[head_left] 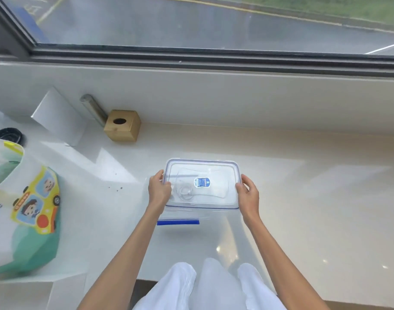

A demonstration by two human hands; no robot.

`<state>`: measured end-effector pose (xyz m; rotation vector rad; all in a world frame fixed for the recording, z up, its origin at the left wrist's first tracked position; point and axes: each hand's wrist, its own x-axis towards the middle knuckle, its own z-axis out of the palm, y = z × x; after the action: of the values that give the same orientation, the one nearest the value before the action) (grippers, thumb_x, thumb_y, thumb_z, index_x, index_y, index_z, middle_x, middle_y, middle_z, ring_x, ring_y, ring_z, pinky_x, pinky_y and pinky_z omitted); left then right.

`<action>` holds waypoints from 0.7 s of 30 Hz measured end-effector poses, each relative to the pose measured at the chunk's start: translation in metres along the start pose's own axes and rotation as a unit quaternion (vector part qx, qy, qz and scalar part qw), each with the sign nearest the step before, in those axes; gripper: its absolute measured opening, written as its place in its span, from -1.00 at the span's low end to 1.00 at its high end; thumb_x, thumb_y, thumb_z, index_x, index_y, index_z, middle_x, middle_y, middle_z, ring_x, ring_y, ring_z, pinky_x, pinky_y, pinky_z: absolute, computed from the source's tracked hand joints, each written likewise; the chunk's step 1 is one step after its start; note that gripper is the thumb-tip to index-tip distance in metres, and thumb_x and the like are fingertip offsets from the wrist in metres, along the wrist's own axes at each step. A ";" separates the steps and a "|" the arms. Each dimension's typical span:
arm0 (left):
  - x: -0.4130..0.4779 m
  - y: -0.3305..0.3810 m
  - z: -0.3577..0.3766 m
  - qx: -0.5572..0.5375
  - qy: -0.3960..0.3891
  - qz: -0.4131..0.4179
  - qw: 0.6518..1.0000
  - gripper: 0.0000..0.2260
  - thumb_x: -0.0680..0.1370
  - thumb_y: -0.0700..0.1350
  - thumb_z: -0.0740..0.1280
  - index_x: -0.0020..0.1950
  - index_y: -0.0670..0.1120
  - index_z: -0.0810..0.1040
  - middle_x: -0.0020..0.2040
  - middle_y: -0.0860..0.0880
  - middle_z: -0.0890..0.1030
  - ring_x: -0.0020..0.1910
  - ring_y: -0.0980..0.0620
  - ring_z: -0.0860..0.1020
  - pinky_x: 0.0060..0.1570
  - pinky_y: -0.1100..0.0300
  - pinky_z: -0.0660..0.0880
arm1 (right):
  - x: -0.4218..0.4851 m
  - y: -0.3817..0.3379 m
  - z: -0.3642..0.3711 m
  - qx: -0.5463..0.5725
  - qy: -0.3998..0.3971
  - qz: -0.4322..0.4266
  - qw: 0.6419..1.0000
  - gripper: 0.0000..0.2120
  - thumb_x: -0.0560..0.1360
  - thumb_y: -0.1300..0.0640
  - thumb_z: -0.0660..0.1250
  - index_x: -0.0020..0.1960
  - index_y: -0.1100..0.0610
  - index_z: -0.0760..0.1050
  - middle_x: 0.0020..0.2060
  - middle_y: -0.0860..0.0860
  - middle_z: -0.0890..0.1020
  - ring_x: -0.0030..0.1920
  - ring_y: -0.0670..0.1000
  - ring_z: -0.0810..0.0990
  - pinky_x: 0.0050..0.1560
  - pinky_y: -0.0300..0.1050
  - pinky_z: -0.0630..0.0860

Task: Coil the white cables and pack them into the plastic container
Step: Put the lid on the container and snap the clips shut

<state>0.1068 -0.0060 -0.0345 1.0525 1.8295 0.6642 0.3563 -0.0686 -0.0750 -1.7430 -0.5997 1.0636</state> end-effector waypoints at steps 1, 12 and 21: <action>0.006 -0.006 -0.015 0.012 0.006 0.000 1.000 -0.65 0.51 -0.37 0.17 0.19 -0.08 0.57 0.17 -0.10 0.55 0.14 -0.15 0.53 0.08 0.12 0.47 | -0.005 0.003 0.019 -0.007 -0.007 0.001 1.000 -0.60 0.61 0.23 0.26 0.45 0.17 0.41 0.40 0.04 0.50 0.38 0.03 0.50 0.44 0.08 0.40; 0.033 -0.079 -0.057 0.094 0.029 -0.028 0.995 -0.60 0.46 -0.41 0.16 0.22 -0.15 0.54 0.05 -0.21 0.59 0.05 -0.22 0.56 0.09 -0.06 0.52 | -0.039 0.045 0.107 -0.199 0.033 -0.097 0.975 -0.61 0.63 0.29 0.23 0.46 0.27 0.40 0.40 0.15 0.50 0.41 0.14 0.46 0.45 0.07 0.36; 0.039 -0.071 -0.033 0.141 -0.021 0.004 0.990 -0.57 0.50 -0.35 0.28 0.36 -0.10 0.50 0.12 -0.16 0.58 0.11 -0.13 0.56 0.07 0.12 0.44 | -0.022 0.052 0.090 -0.221 0.117 -0.063 0.966 -0.63 0.61 0.37 0.21 0.41 0.27 0.45 0.35 0.16 0.53 0.37 0.15 0.49 0.36 -0.14 0.35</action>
<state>0.0408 -0.0079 -0.0921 1.2475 1.9206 0.3894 0.2643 -0.0639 -0.1272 -2.1446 -0.8302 0.6521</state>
